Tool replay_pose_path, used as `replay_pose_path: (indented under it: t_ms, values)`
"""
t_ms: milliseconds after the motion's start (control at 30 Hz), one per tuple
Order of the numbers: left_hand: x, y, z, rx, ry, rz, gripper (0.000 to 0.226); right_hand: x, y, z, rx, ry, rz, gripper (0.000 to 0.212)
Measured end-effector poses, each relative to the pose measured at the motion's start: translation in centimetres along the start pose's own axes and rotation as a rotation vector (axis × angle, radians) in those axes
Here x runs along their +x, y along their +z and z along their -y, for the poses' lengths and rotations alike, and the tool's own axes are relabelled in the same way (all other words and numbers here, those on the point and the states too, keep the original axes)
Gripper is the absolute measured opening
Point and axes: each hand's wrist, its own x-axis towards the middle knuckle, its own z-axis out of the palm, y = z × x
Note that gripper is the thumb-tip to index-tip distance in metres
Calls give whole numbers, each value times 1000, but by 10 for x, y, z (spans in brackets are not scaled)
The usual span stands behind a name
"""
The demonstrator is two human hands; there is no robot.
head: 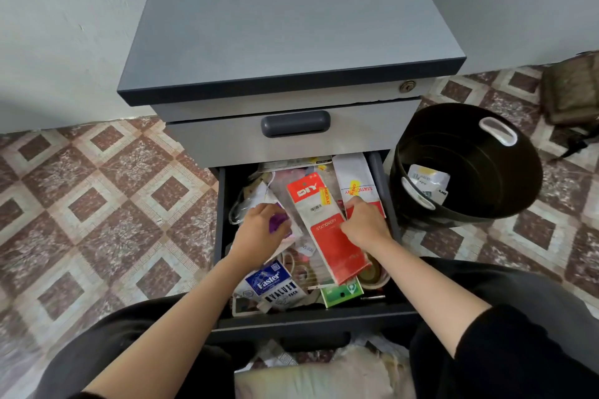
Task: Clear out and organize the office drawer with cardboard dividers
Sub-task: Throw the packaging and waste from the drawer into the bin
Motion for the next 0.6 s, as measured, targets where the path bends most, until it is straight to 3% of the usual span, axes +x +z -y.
replay_pose_path:
  t_ms: [33,167,233,300,433,600]
  values:
    - [-2,-5,3,-15,-20,64,40,0,1,-1,8,2,2,22]
    - [-17,-22,4,14,-1,402,111,2,2,-2,29,8,30,18]
    - [-22,-24,6,169,12,582,122,1,2,-3,62,21,67,22]
    - [-27,-21,8,328,18,652,118,-1,6,-4,88,59,97,27]
    - [-28,-13,10,504,33,514,100,-5,17,-4,130,82,126,43]
    - [-25,-10,12,409,-29,416,74,-12,23,2,228,51,151,31]
